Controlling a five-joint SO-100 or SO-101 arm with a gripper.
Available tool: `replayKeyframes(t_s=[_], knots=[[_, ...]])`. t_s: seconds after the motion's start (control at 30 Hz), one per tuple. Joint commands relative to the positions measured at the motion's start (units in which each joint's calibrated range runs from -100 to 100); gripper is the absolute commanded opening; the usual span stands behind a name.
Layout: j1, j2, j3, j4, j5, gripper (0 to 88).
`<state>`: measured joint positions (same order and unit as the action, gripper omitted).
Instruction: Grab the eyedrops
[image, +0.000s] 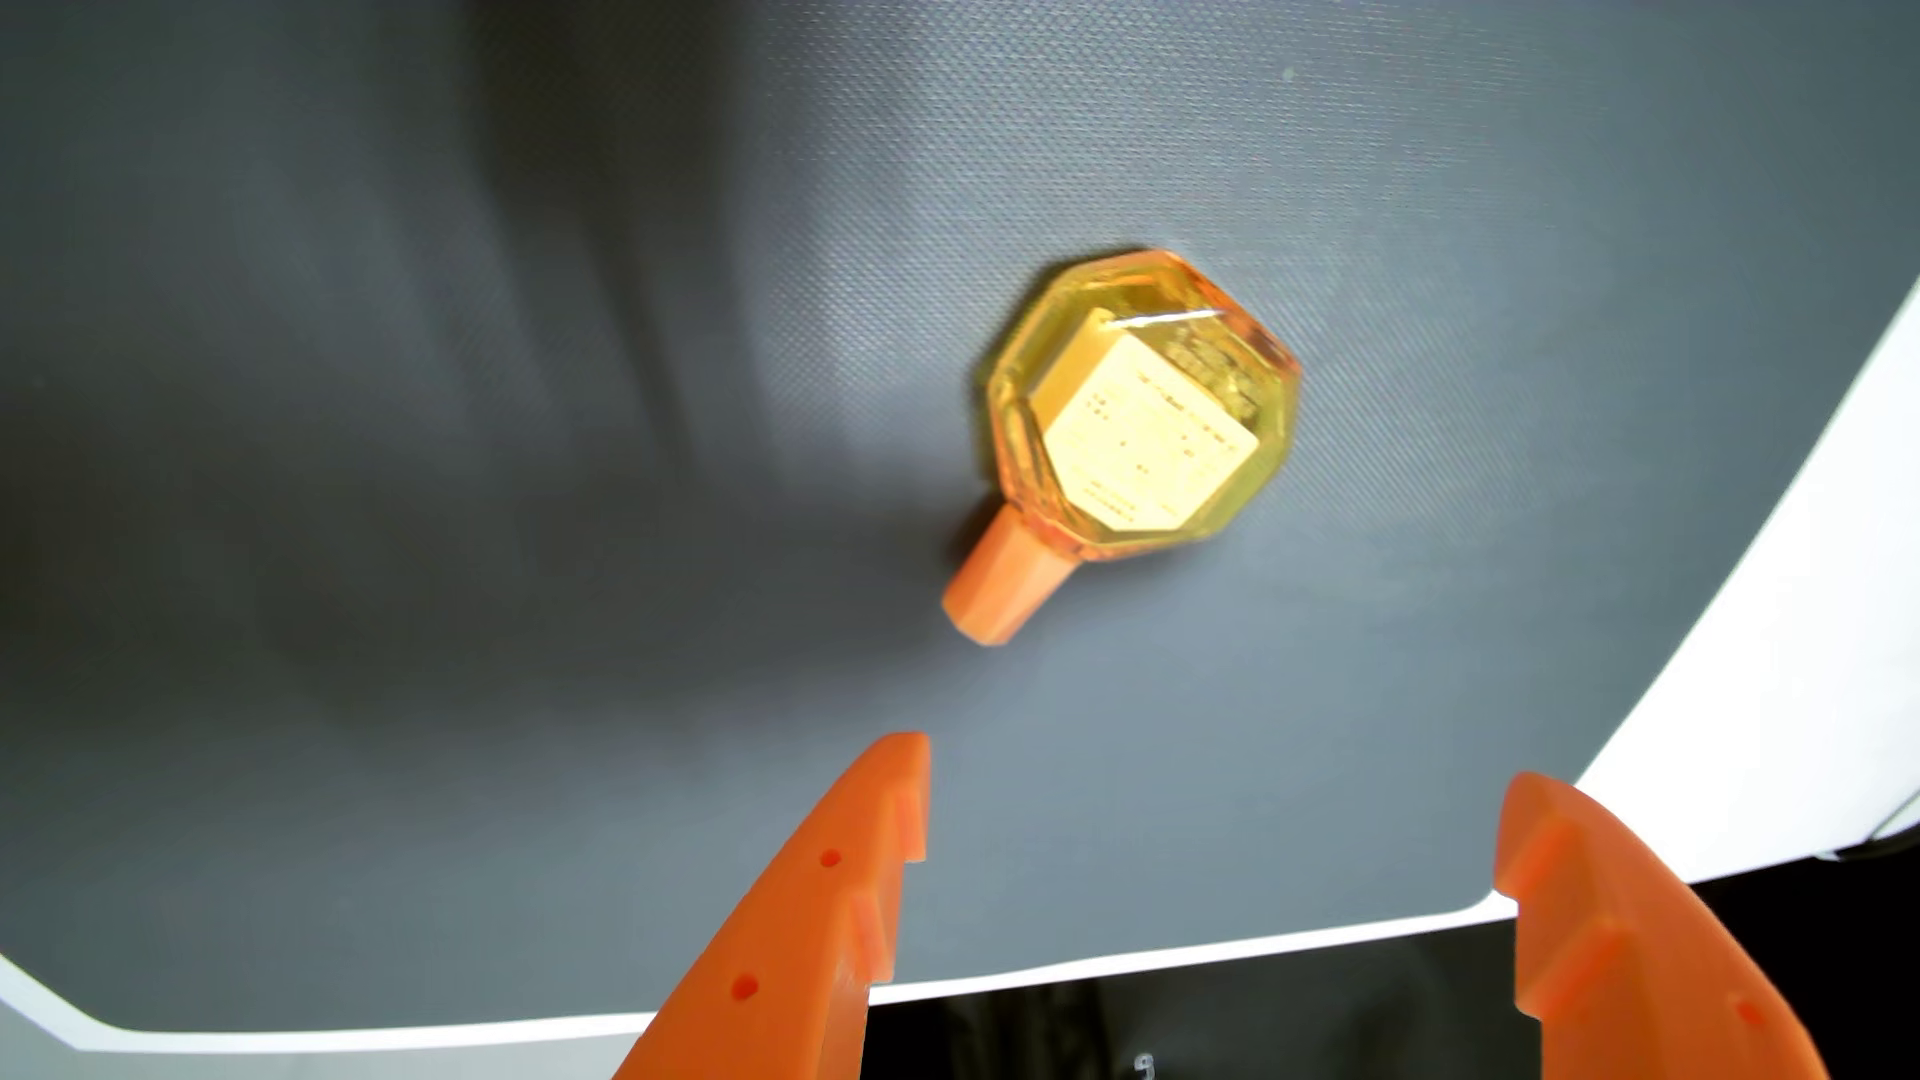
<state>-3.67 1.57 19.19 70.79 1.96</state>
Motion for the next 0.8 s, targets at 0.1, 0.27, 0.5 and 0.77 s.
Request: replayKeyframes(t_s=[0.1, 0.27, 0.5, 0.77], knots=[[0.3, 6.9, -11.2, 5.8, -0.3, 33.8], [0.3, 13.3, -15.4, 7.7, -0.4, 39.6], [0.3, 17.4, -16.9, 7.1, -0.4, 39.3], [-1.5, 20.9, -16.9, 6.9, -1.3, 39.2]])
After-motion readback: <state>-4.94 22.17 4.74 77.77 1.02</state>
